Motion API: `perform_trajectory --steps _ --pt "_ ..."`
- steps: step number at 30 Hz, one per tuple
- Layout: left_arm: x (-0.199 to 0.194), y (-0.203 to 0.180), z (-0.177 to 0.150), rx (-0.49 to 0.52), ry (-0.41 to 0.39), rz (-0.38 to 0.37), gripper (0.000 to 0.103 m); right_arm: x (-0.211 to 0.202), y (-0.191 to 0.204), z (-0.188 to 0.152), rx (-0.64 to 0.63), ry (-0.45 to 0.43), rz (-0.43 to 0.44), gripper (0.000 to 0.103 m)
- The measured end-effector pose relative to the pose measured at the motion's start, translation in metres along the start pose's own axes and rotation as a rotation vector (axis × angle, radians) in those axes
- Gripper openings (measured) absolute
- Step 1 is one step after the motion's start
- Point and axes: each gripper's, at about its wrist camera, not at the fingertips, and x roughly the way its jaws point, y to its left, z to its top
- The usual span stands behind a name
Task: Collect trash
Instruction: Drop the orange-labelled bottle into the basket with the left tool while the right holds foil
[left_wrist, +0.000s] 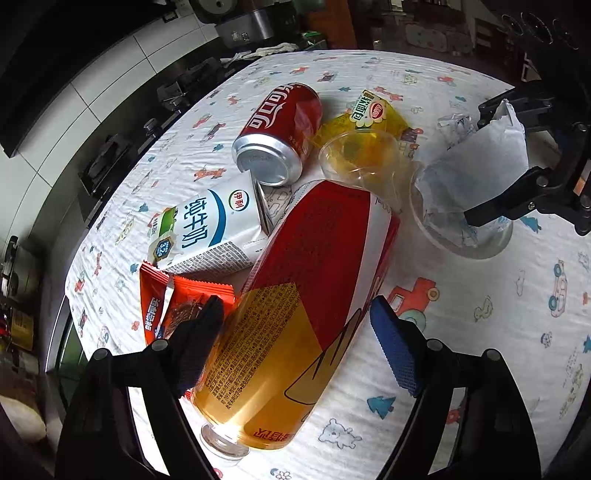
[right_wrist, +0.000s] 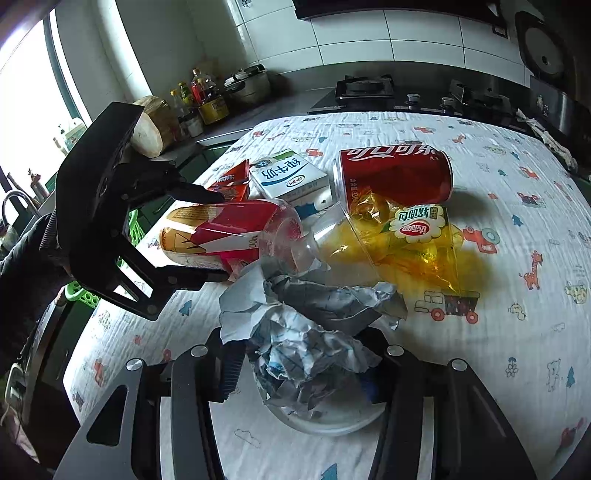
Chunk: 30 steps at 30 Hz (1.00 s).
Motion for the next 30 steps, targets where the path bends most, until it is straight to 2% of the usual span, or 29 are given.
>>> perform_trajectory --steps 5,10,16,25,30 --pt "-0.004 -0.006 -0.002 -0.024 0.003 0.041 0.077 -0.006 0.001 -0.001 0.007 -0.012 -0.002 0.047" --pt "-0.018 -0.005 -0.004 -0.112 -0.023 0.028 0.076 -0.013 0.004 -0.003 0.003 -0.025 0.000 0.047" --pt "-0.033 -0.002 -0.012 -0.218 -0.012 0.025 0.074 -0.025 0.010 -0.003 0.000 -0.040 0.009 0.046" --pt "-0.072 0.020 -0.044 -0.424 -0.023 0.009 0.072 -0.036 0.036 0.003 -0.038 -0.061 0.040 0.046" --pt "-0.101 0.037 -0.073 -0.521 -0.039 0.063 0.071 -0.035 0.057 0.012 -0.066 -0.067 0.084 0.046"
